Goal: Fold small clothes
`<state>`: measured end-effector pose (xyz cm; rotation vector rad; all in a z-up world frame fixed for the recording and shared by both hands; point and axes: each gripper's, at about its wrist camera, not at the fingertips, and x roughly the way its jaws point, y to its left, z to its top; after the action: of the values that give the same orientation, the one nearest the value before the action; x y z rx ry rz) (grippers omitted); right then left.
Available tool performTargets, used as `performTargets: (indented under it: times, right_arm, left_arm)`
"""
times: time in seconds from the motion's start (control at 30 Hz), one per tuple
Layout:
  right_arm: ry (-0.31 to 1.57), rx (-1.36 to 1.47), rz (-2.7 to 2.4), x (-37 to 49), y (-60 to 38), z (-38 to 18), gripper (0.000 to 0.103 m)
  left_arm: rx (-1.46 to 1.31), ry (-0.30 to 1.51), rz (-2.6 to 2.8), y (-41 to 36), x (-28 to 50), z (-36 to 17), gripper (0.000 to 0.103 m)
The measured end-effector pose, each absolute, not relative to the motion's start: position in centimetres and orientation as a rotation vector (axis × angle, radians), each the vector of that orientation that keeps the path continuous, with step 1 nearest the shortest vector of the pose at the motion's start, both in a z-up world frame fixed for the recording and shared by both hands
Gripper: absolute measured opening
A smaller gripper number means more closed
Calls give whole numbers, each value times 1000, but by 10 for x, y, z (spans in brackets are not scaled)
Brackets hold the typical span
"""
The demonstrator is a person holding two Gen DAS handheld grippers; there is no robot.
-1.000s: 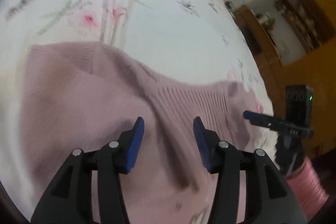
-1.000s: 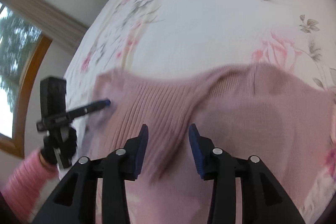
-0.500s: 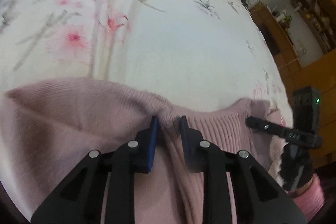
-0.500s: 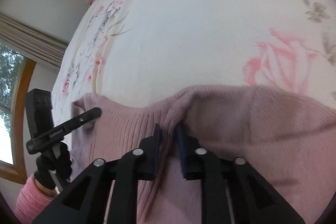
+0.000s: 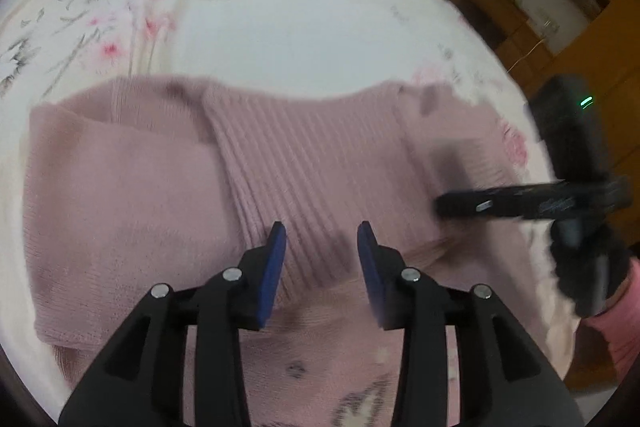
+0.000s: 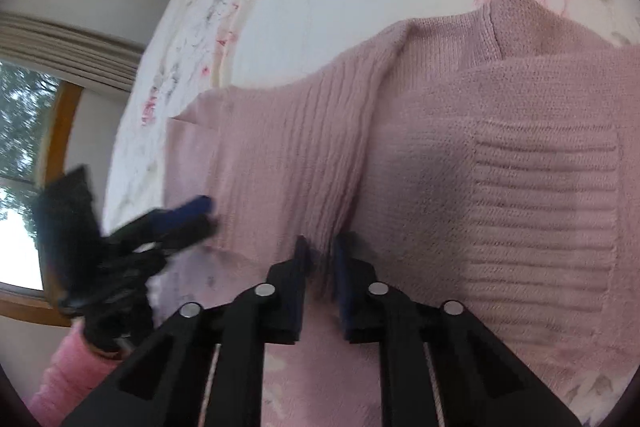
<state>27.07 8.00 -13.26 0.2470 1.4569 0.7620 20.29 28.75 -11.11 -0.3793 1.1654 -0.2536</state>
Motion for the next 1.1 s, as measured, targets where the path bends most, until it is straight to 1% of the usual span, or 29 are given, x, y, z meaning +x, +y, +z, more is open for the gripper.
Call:
performTargets:
  times: [0.17,0.33,0.37,0.43,0.47,0.5,0.57,0.63,0.7,0.73,0.9,0.93,1.03,1.1]
  right_arm:
    - [1444,132,743,260,75,-134,9]
    - [1455,177,732,262,68,-144,10]
    - [1449,183,731,261,67,-141,12]
    - [1429,208,726,255,61,-131,22]
    - [1413,210,722,249,56,-124,25]
    - [1379,203,712,239,48,-115,25]
    - [1346,169,687,216,36,-102,26]
    - [1320,127,661,176,17,-87,26]
    - [1300,95,629,137,0,-75,33]
    - [1297,89,618,119,-9,-71,38]
    - [1315,146,555,26,-60,-56,39]
    - [1315,151,545,13,-66,-54,40]
    - [1321,118,500,-28,-83,-52,45]
    - [1347,130,476,-43,-91,-57,47]
  left_arm:
    - [-355,1169,-289,294,199,-121,35]
    - [-330,1176,-265,292,197,-118,36]
    - [-343,1182,-248,292,195,-115,36]
    - [-355,1179,-211,294,183,-103,39]
    - [-355,1174,-187,295,174,-97,48]
    - [-346,1169,-149,297,159,-88,54]
    - [-331,1166,-122,297,132,-76,55]
    - [-317,1174,-96,297,95,-64,60]
    - [-299,1195,-55,297,48,-54,63]
    - [-290,1207,-39,296,35,-51,63]
    - [-301,1248,51,306,-64,-32,67]
    - [-307,1249,64,308,-73,-30,67]
    - [-320,1259,116,320,-109,-26,69]
    - [-338,1278,148,327,-125,-29,71]
